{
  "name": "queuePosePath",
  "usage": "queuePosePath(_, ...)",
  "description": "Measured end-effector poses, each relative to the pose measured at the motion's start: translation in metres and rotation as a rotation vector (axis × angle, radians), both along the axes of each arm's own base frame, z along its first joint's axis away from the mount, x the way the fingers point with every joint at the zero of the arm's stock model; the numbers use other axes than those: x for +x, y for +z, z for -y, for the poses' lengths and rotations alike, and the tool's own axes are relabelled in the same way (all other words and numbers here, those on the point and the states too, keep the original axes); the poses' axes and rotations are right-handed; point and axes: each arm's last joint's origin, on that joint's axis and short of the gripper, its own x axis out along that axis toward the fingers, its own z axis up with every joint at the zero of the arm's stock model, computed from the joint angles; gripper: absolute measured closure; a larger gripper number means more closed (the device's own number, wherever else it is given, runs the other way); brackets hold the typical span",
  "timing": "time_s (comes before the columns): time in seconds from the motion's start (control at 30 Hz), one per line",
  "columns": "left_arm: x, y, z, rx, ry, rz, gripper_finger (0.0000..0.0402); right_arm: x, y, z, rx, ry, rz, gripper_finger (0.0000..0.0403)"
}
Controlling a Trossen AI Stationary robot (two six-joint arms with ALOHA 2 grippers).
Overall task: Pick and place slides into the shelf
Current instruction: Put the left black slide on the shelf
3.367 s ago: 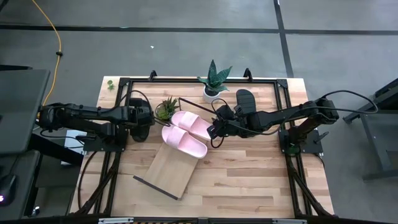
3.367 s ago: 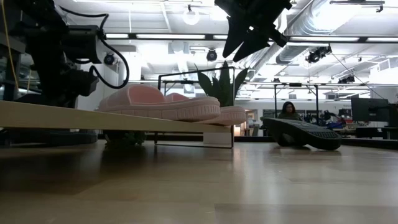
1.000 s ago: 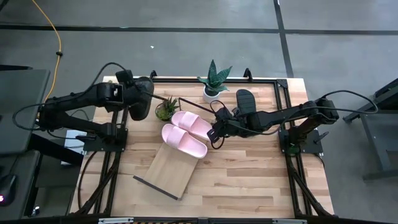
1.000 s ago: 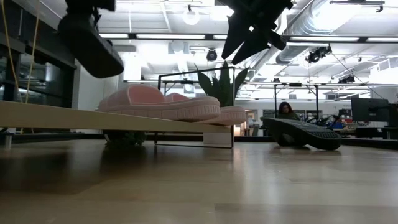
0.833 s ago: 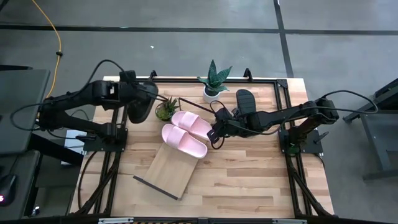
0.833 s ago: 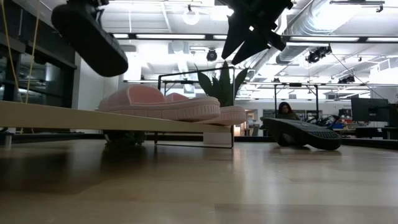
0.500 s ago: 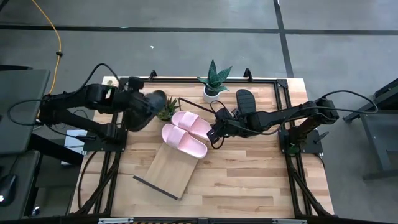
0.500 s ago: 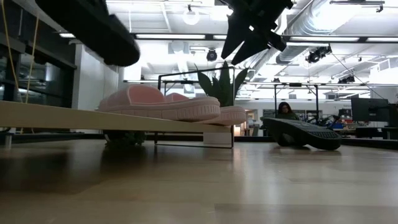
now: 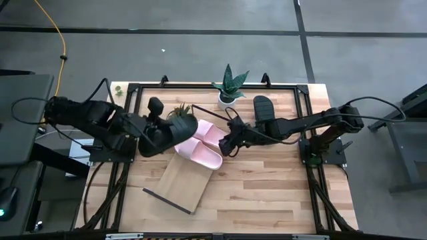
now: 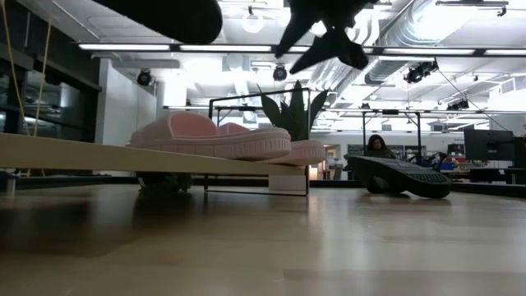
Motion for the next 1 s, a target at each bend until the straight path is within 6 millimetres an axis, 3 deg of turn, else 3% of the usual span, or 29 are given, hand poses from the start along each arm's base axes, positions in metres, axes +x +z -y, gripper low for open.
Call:
queuePosePath(0.37,-0.002,0.001,0.016,0.161,-0.101,-0.031,0.0401,-0.045,0.058,0.008,0.068,-0.151,0.207,0.0257)
queuePosePath(0.63,0.001,0.004,0.017,0.152,-0.091,0.023,0.0401,-0.079,0.088,0.008,0.099,-0.118,0.299,0.0257)
queuePosePath(0.8,0.001,0.004,0.017,0.179,-0.107,0.009,0.0401,-0.12,0.11,0.008,0.048,-0.199,0.366,0.0257)
queuePosePath(1.0,0.005,0.011,0.016,0.326,-0.128,0.025,0.0401,-0.169,0.147,0.007,0.12,-0.203,0.617,0.0257)
